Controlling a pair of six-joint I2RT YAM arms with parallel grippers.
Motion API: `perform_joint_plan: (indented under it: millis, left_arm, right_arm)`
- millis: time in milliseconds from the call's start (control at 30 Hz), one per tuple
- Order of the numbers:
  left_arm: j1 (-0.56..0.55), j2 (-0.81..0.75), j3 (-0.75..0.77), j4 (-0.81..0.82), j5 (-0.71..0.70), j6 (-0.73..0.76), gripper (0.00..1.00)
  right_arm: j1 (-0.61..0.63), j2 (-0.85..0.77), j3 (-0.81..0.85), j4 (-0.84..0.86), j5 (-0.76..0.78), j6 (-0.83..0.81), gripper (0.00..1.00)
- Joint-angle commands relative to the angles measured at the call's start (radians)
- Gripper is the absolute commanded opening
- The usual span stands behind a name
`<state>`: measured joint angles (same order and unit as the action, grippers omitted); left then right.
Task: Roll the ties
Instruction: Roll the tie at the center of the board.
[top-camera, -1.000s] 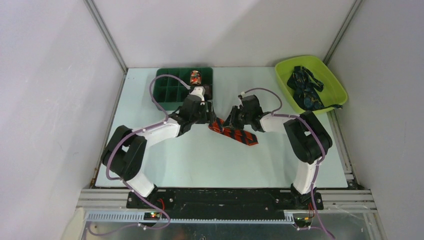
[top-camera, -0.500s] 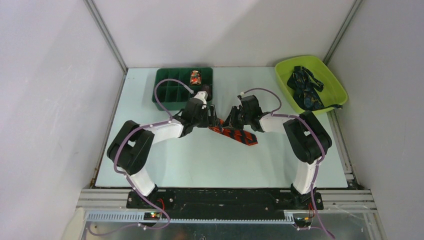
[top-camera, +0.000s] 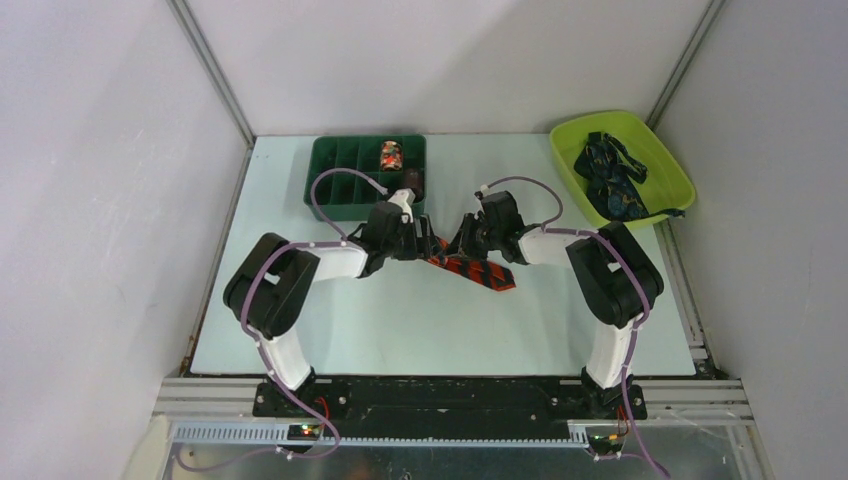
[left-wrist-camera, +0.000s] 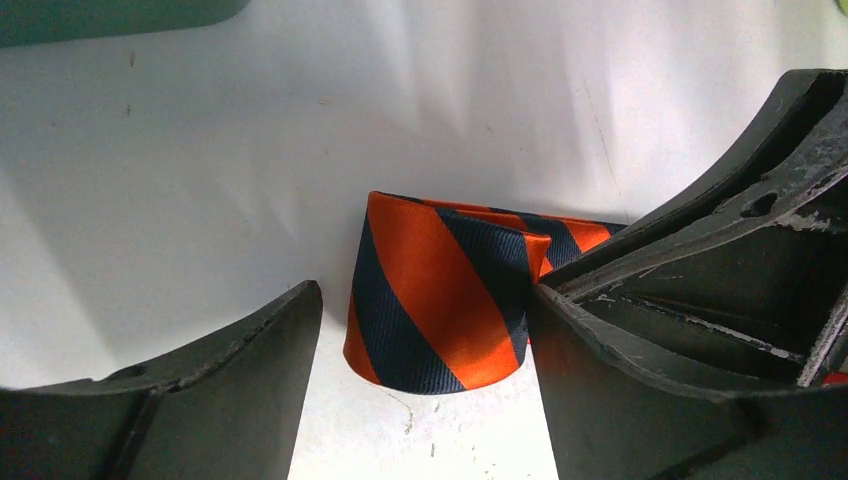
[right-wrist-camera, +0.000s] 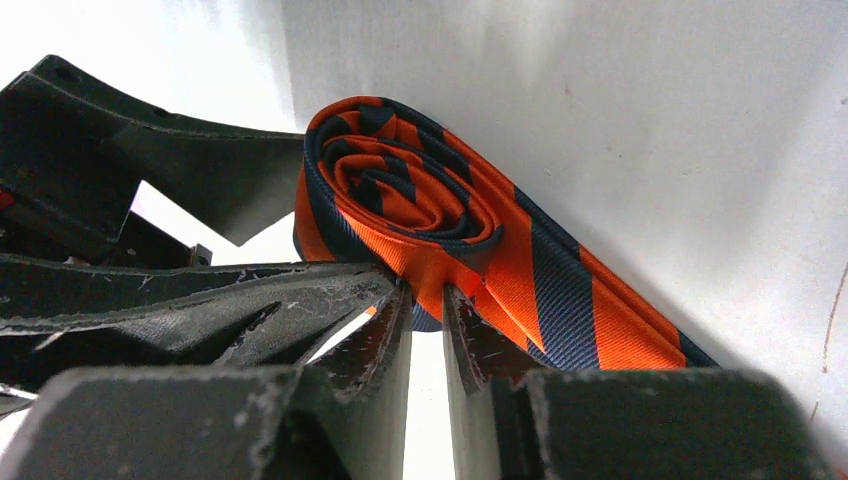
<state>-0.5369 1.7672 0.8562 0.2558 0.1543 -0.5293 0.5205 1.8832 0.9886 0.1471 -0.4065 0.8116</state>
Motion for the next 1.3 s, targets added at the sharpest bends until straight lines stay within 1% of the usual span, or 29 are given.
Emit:
perform_joint_plan:
  millis: [0, 133, 333, 467, 633, 900, 1033, 1267]
  left_arm:
    - [0.011, 0.022, -0.014, 0.09, 0.071, -0.034, 0.8]
    - [0.016, 0.019, -0.022, 0.107, 0.088, -0.037, 0.76]
    - [0.02, 0.012, -0.034, 0.116, 0.103, -0.035, 0.59]
    - [0.02, 0.002, -0.04, 0.122, 0.106, -0.034, 0.54]
    - [0.02, -0.013, -0.037, 0.108, 0.096, -0.029, 0.52]
    - [0.019, -0.054, 0.006, -0.015, 0.0, 0.023, 0.52]
    - [0.008, -0.059, 0.037, -0.096, -0.069, 0.058, 0.53]
    - [-0.047, -0.067, 0.078, -0.186, -0.26, 0.1, 0.53]
  right_arm:
    - [0.01, 0.018, 0.026, -0.01, 0.023, -0.02, 0.2]
    - [0.009, 0.016, 0.026, -0.012, 0.026, -0.022, 0.2]
    - [0.008, 0.014, 0.026, -0.013, 0.03, -0.022, 0.2]
    - [0.005, -0.01, 0.025, -0.02, 0.032, -0.024, 0.2]
    - [-0.012, -0.068, 0.026, -0.038, 0.035, -0.041, 0.22]
    - [-0.055, -0.24, 0.025, -0.181, 0.125, -0.12, 0.3]
    - [-0.078, -0.312, -0.016, -0.199, 0.148, -0.129, 0.32]
    - [-0.112, -0.344, -0.079, -0.184, 0.141, -0.12, 0.32]
